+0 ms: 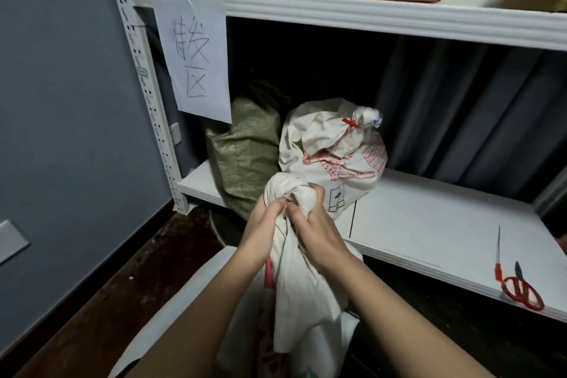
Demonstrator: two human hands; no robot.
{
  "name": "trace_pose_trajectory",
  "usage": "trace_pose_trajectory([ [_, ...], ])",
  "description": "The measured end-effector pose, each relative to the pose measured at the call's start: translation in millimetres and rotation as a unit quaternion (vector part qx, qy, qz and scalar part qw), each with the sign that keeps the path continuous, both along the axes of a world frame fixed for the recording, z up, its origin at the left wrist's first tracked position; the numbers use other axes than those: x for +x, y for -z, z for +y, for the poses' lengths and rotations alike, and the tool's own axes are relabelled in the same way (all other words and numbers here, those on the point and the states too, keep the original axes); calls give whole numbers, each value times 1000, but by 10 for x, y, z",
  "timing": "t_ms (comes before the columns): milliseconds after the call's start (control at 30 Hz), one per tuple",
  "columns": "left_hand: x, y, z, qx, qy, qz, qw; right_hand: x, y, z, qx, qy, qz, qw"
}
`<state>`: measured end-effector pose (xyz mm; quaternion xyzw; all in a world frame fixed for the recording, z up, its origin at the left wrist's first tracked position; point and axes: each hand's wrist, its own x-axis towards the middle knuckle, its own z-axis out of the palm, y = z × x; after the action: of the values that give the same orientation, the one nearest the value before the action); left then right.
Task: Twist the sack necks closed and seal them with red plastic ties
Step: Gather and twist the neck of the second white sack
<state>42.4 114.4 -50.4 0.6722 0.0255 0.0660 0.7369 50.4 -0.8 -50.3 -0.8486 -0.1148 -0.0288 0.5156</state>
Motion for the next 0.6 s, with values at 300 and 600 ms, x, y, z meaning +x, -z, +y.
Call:
trace_pose_trajectory([
  [300, 224, 59, 47, -98, -37, 14, 994, -27, 393, 58, 51, -10, 39, 998],
  [600, 246, 90, 155, -96, 24, 30, 995, 104, 283, -243, 121, -82, 53, 988],
])
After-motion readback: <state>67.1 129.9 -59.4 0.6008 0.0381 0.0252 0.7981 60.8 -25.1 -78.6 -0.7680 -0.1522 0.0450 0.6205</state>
